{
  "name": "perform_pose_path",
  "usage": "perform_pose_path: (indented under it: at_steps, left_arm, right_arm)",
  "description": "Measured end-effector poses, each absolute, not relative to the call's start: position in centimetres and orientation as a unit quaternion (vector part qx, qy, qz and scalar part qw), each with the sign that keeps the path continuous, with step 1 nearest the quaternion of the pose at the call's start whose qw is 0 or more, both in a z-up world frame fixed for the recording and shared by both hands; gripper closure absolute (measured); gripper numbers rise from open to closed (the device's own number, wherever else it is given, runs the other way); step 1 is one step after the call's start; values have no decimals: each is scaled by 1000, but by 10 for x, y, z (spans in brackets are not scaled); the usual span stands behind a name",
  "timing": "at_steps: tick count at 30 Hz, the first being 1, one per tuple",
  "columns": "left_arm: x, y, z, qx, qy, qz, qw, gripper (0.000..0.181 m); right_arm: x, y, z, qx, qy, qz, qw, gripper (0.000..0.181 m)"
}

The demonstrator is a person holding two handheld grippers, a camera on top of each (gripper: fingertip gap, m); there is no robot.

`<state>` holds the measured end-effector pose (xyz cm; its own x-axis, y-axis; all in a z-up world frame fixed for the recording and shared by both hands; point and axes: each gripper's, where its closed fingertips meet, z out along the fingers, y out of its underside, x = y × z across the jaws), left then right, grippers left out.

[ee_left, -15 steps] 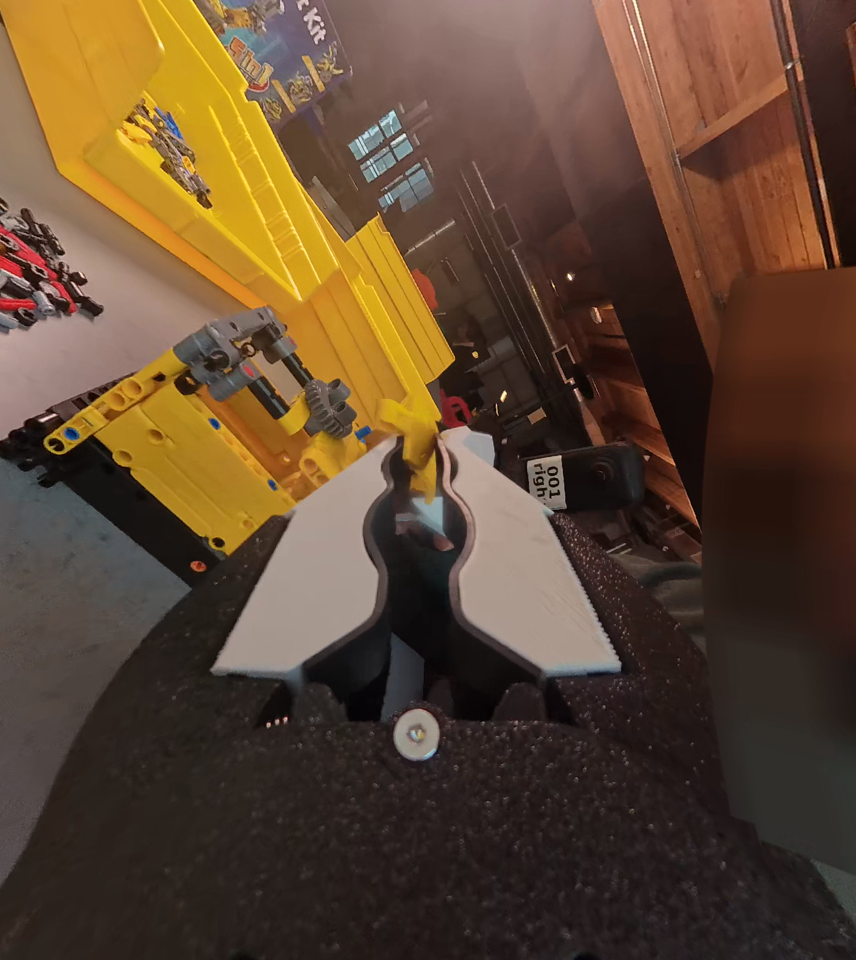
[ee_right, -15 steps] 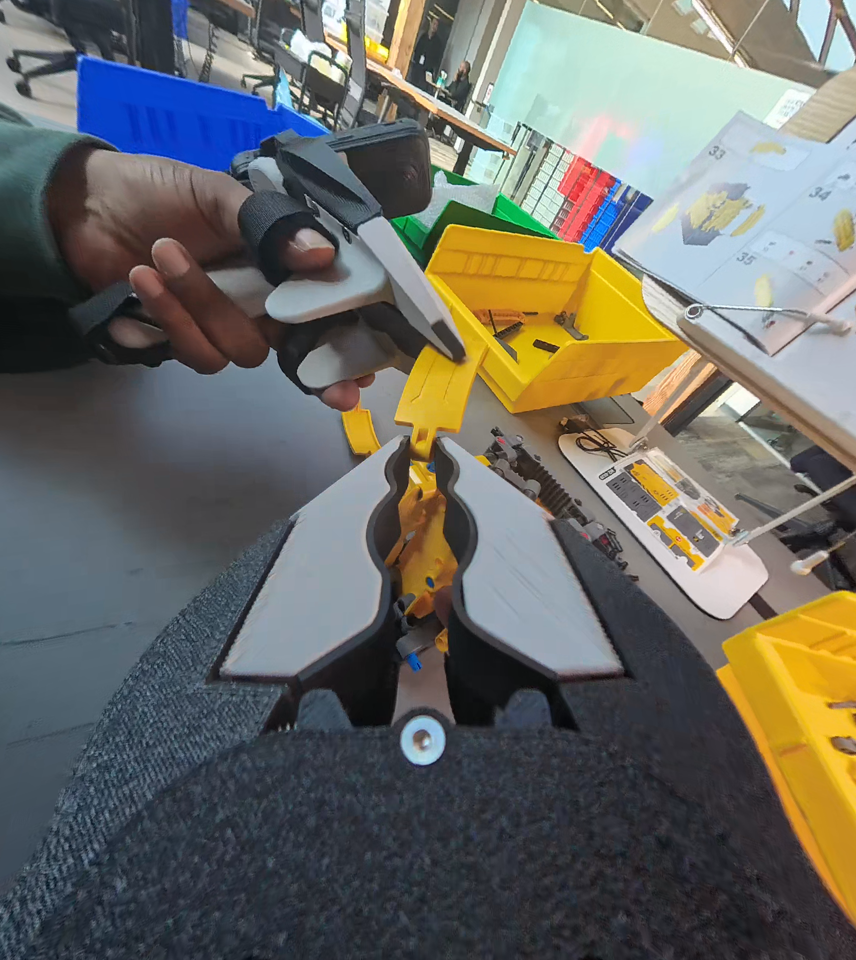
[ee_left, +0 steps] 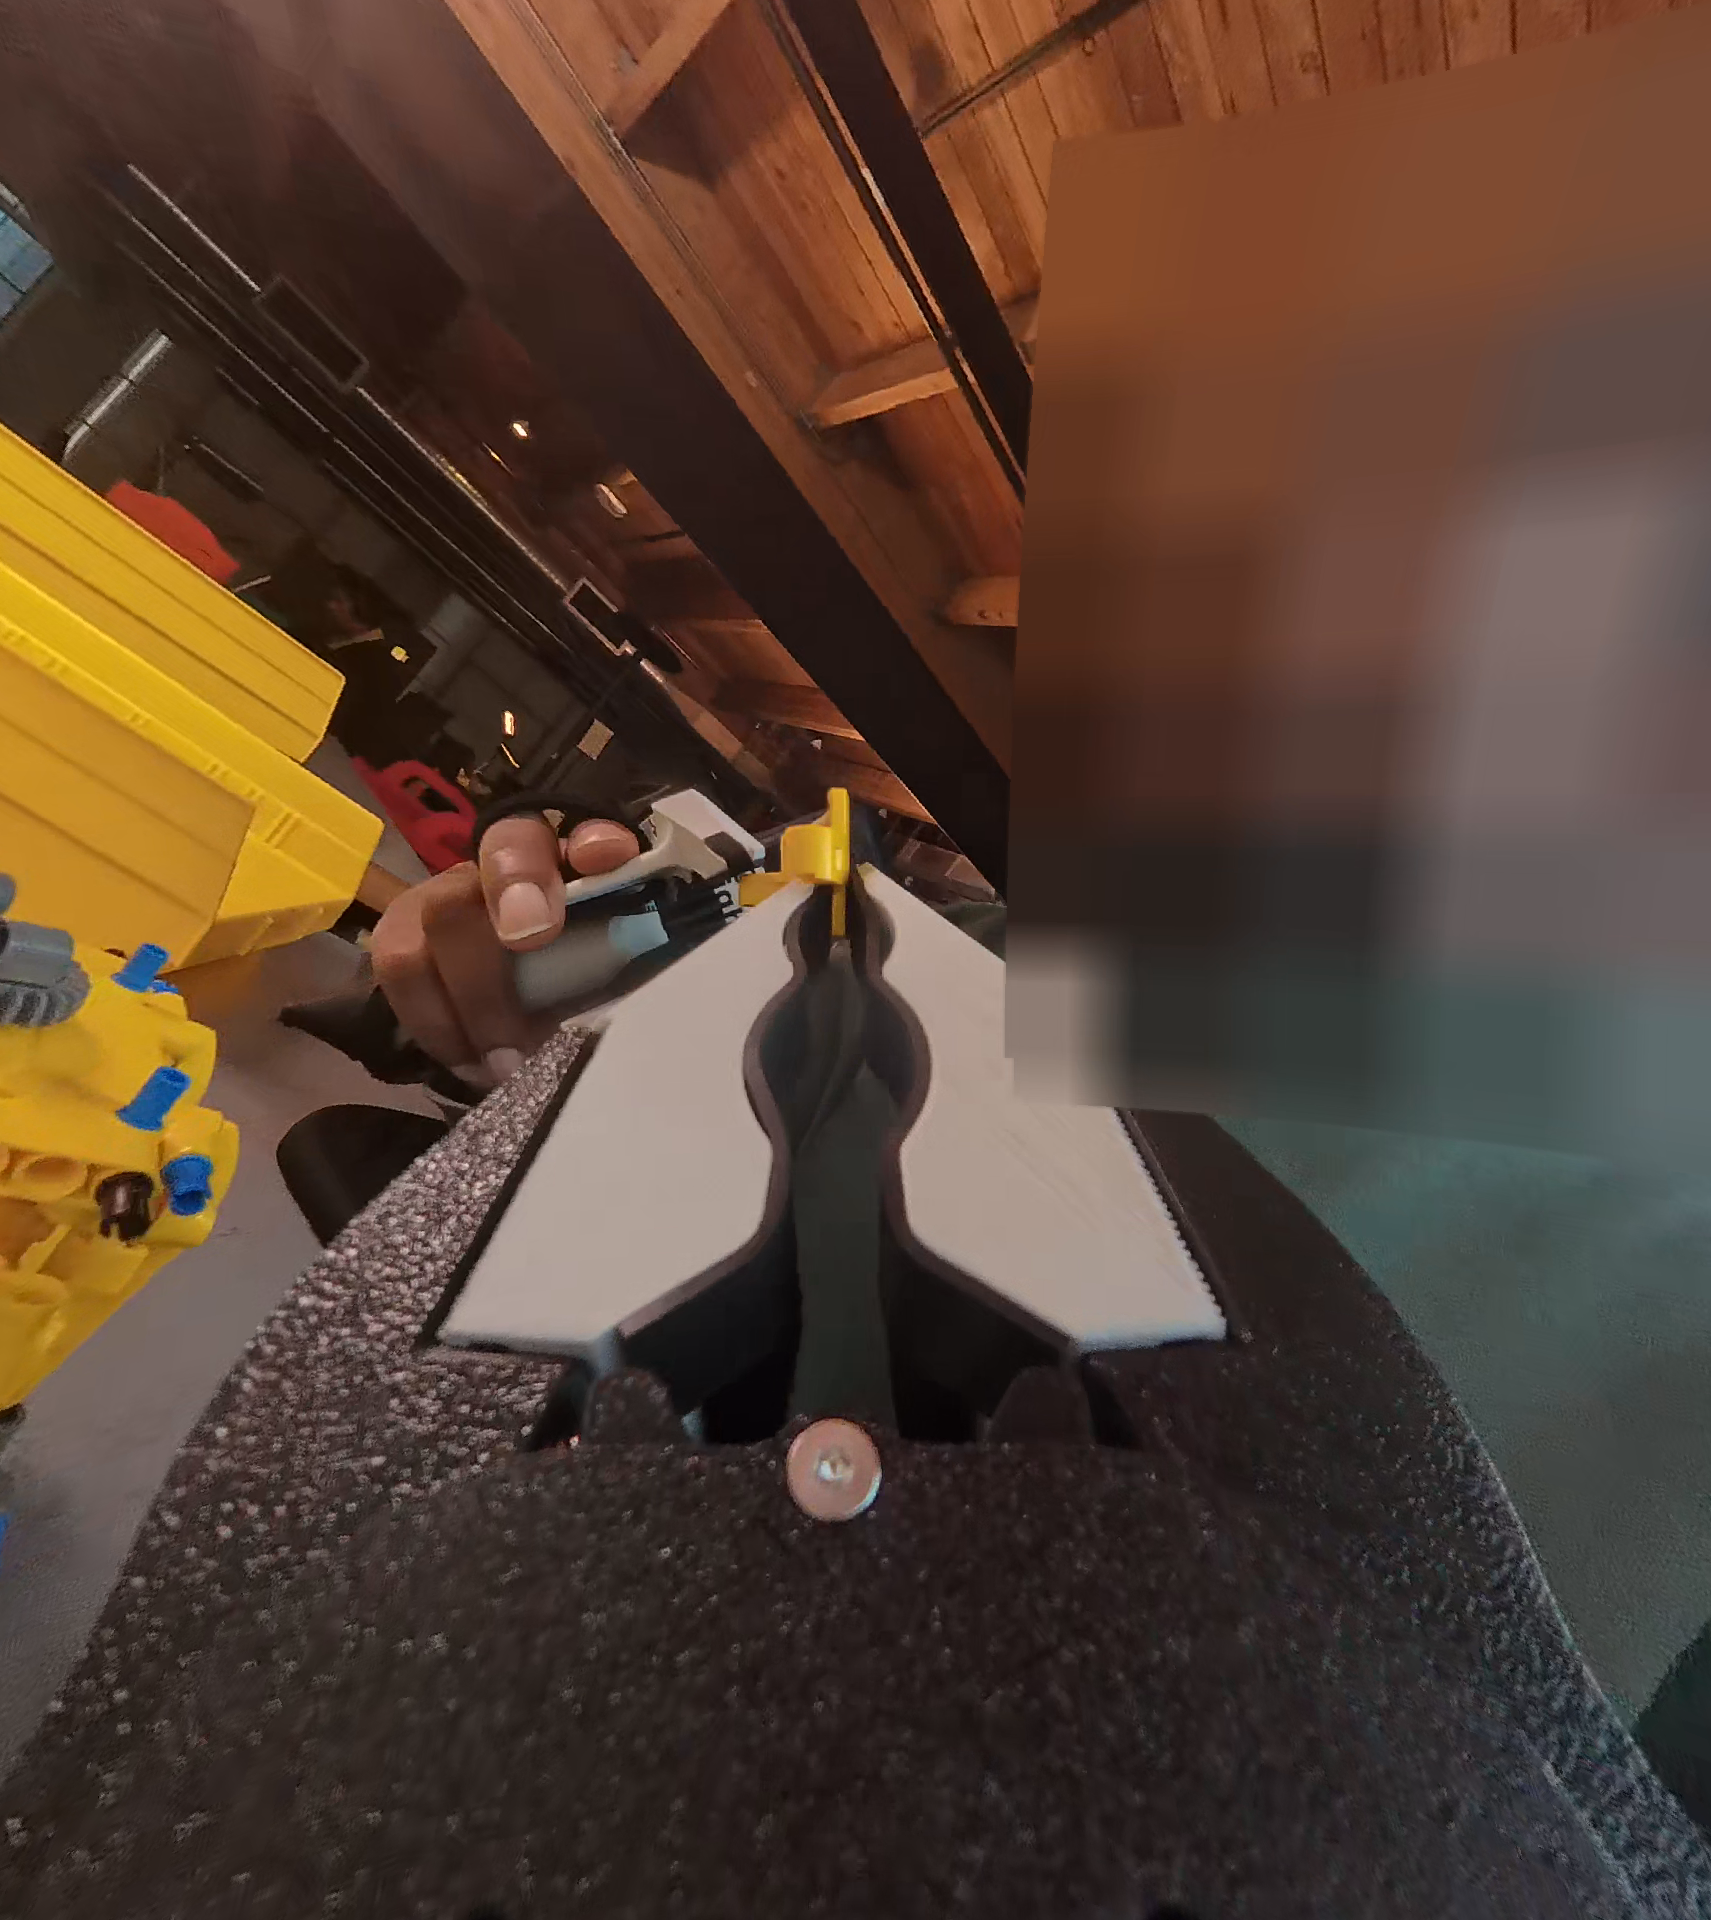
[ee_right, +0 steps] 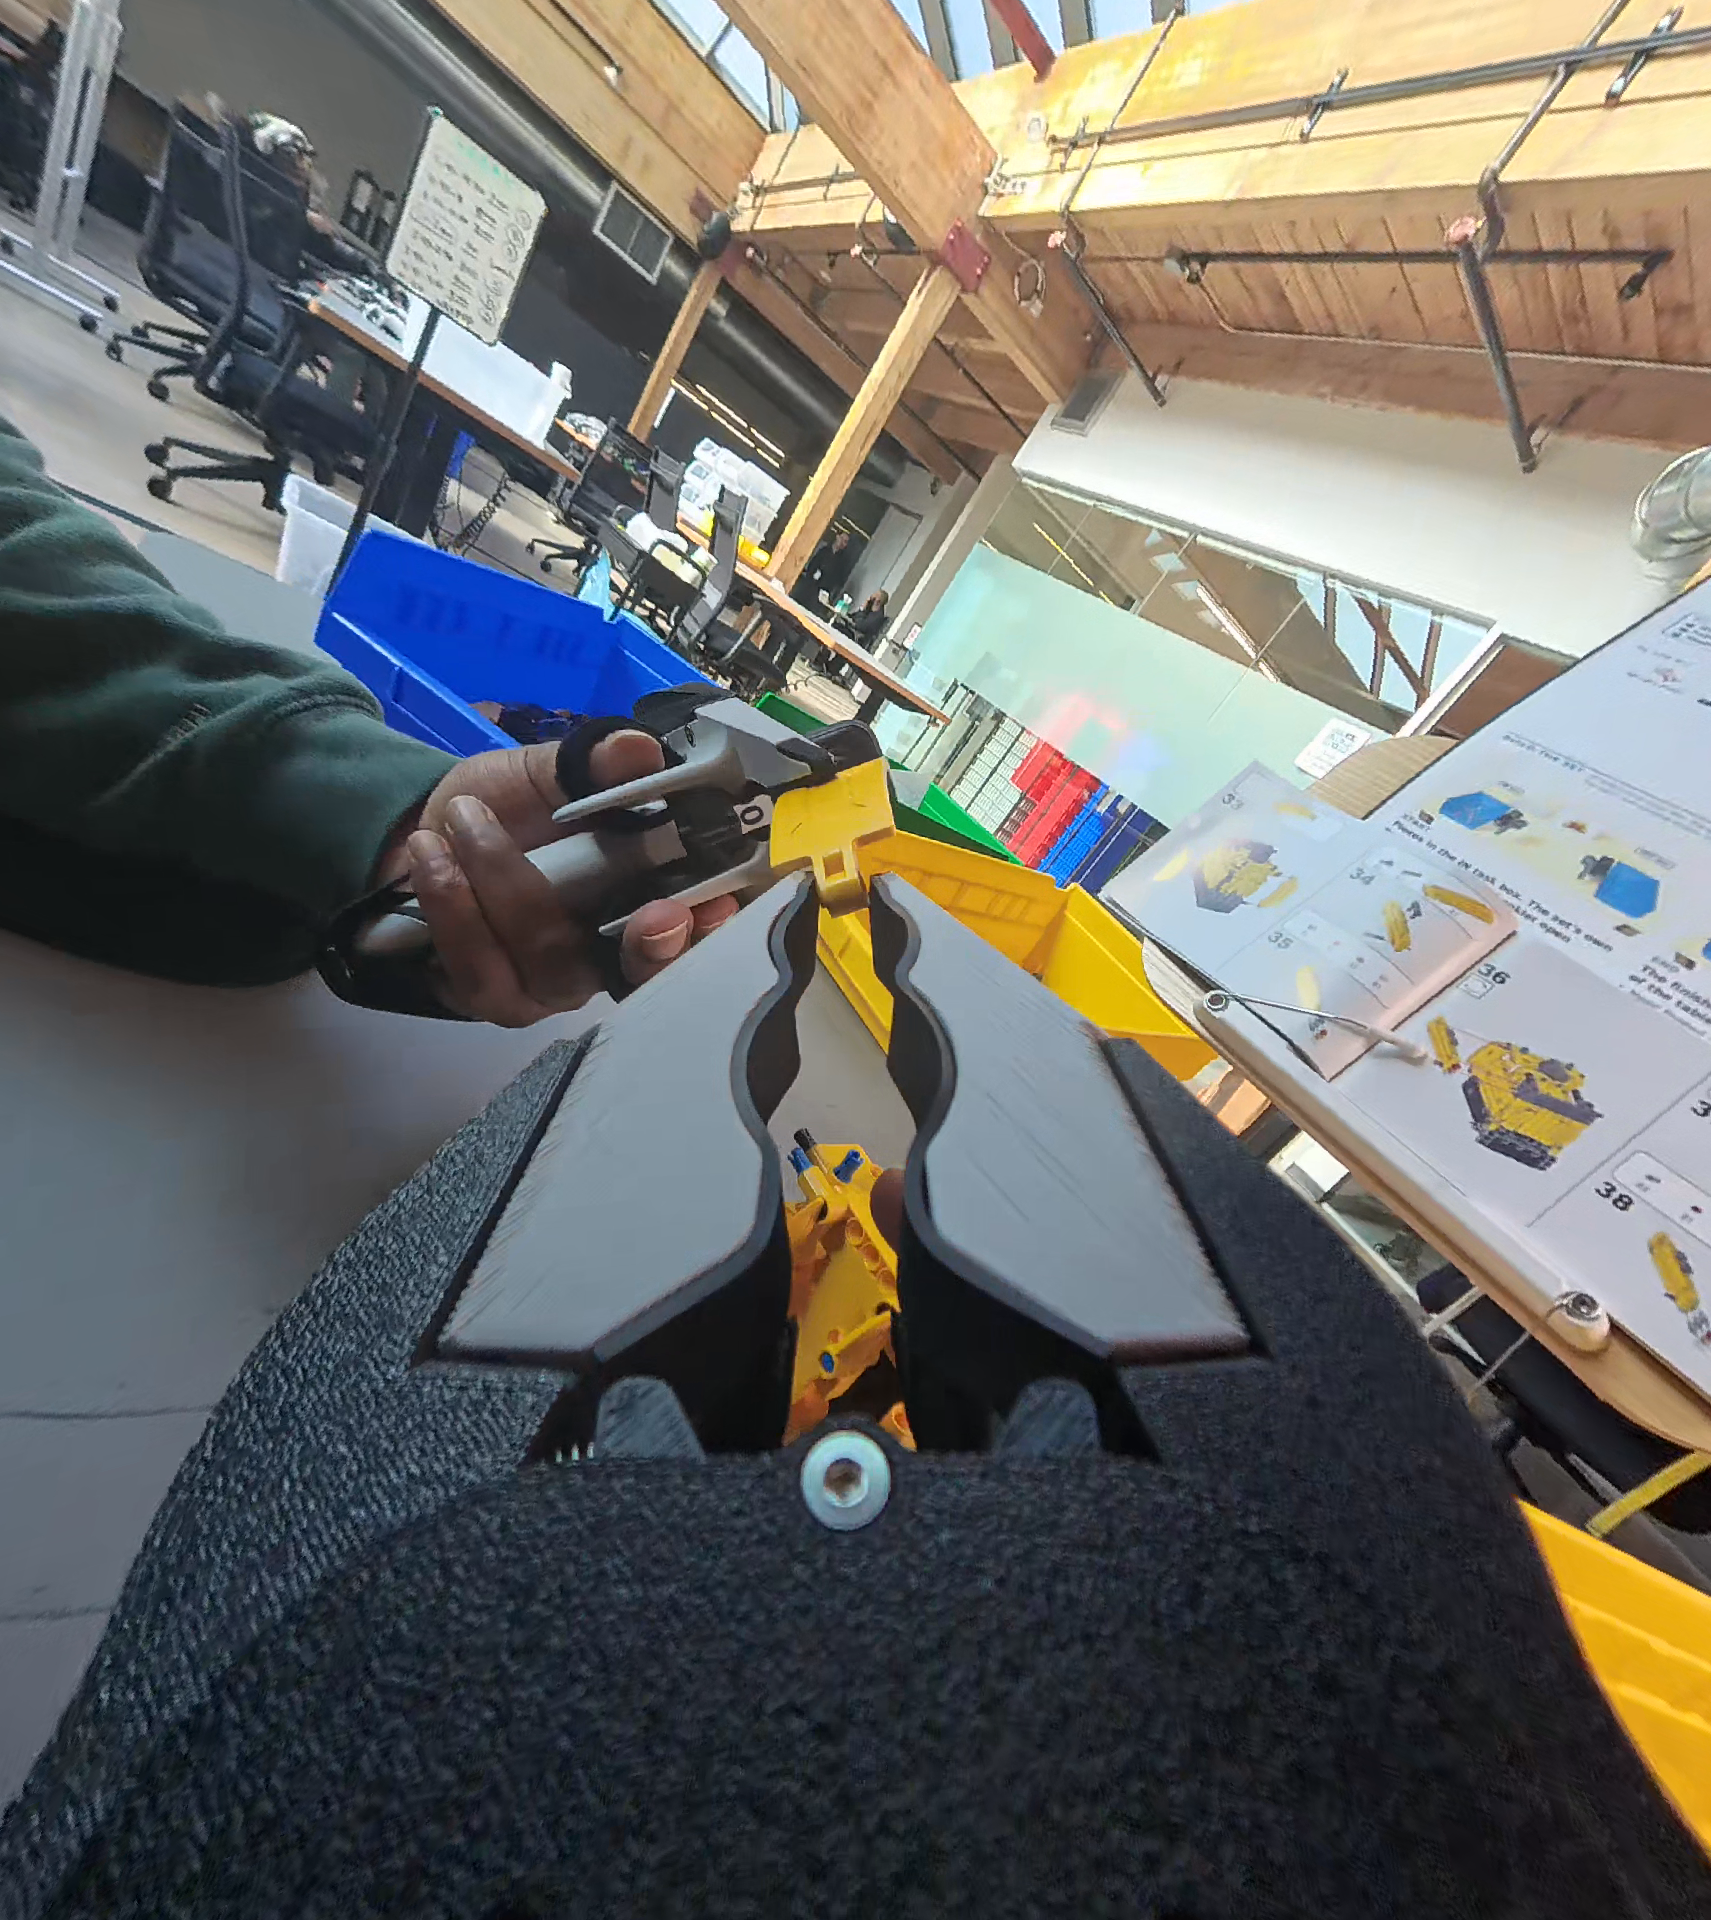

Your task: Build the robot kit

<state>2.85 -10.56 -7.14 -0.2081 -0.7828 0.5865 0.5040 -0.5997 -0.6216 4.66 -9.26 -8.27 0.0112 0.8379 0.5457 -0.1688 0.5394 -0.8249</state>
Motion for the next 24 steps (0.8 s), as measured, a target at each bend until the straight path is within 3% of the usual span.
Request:
perform_pose_path:
  at_steps: [1, 7, 24]
  left_arm:
    - [29, -108, -72, -464, 163, -759, 427, 179]
    - [31, -118, -72, -442, 205, -751, 445, 179]
    - [32, -116, -79, -485, 244, -681, 491, 179]
  right_arm:
    - [48, -95, -83, -279, -591, 386, 651, 171]
    - [53, -98, -81, -269, -593, 400, 644, 161]
    - [52, -97, -94, -275, -614, 403, 620, 168]
